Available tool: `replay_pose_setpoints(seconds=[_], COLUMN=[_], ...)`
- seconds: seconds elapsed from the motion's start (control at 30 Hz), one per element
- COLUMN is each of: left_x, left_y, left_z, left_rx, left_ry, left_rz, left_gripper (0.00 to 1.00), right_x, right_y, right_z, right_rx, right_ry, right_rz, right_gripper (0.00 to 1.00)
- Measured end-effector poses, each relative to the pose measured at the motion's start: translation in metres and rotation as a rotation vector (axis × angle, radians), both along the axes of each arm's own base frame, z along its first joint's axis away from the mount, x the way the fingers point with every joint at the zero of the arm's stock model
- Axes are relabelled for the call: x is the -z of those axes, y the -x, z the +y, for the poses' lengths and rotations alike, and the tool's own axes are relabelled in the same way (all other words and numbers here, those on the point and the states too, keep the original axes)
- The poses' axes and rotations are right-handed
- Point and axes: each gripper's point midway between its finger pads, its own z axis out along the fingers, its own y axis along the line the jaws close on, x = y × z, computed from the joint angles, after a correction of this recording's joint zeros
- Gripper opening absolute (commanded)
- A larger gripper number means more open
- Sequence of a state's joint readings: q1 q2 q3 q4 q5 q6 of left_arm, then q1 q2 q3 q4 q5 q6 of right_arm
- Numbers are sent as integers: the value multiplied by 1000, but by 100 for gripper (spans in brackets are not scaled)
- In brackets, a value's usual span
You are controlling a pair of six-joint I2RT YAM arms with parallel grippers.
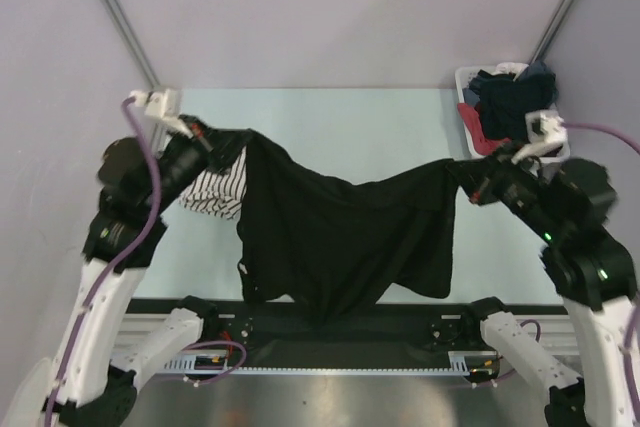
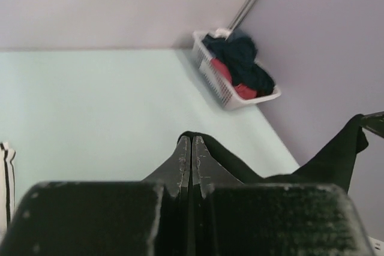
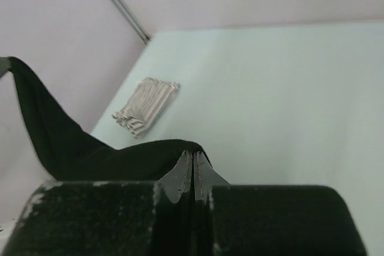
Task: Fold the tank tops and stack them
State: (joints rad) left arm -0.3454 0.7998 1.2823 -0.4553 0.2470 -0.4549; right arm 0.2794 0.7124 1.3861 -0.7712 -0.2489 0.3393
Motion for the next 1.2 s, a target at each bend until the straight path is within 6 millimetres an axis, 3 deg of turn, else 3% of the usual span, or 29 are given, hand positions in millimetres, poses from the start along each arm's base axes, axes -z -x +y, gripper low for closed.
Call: replay_pose_setpoints(seconds=[0.07, 0.13, 0.17, 0.23, 0.27, 0.3, 0.33, 0.37, 0.43, 0.47, 0.5, 0.53, 0.6, 0.67, 0.8, 0.9, 1.0, 1.1, 1.2], left_x=[21, 55, 85, 126, 151, 171, 195, 219, 244, 248, 249, 248, 256, 255, 237, 218, 206, 225, 274], left_y=[-30, -63, -86, -112, -131, -145, -162, -178, -224, -250, -275, -288, -278, -250, -175, -110, -54, -7, 32], left_z=[-11, -22, -30, -39, -45, -49, -54, -58, -65, -69, -73, -71, -64, -60, -60, -65, -81, -95, -103], left_rx=[-5, -12, -16, -23, -28, -37, -49, -58, -109, -146, -184, -223, -274, -291, -232, -153, -44, 70, 145], left_ry=[-11, -27, -41, -66, -82, -98, -117, -151, -201, -229, -251, -262, -315, -356, -362, -331, -277, -254, -278], left_rz=[65, 148, 216, 313, 368, 409, 461, 528, 604, 618, 597, 578, 595, 600, 564, 495, 430, 438, 531], left_gripper=[0, 0, 0, 0, 4, 14, 33, 62, 76, 95, 100, 100, 100, 100, 100, 99, 89, 79, 72], right_x=[35, 77, 102, 154, 176, 195, 205, 217, 228, 231, 233, 233, 234, 237, 255, 281, 303, 315, 324], right_y=[-31, -60, -74, -101, -115, -131, -144, -161, -200, -217, -228, -232, -228, -210, -162, -127, -93, -68, -53], right_z=[5, 10, 12, 12, 10, 7, 2, -3, -16, -21, -26, -29, -30, -31, -28, -22, -17, -18, -23], right_rx=[24, 46, 60, 90, 110, 131, 157, 186, 247, 269, 287, 297, 298, 296, 274, 257, 249, 261, 294], right_ry=[31, 61, 75, 102, 104, 101, 91, 78, 58, 50, 41, 36, 30, 23, -10, -32, -26, -21, -10], right_rz=[115, 238, 305, 455, 522, 576, 604, 645, 669, 666, 660, 652, 633, 623, 632, 676, 718, 732, 743], right_gripper=[0, 0, 0, 0, 4, 19, 55, 65, 71, 72, 72, 71, 69, 63, 62, 63, 59, 57, 54])
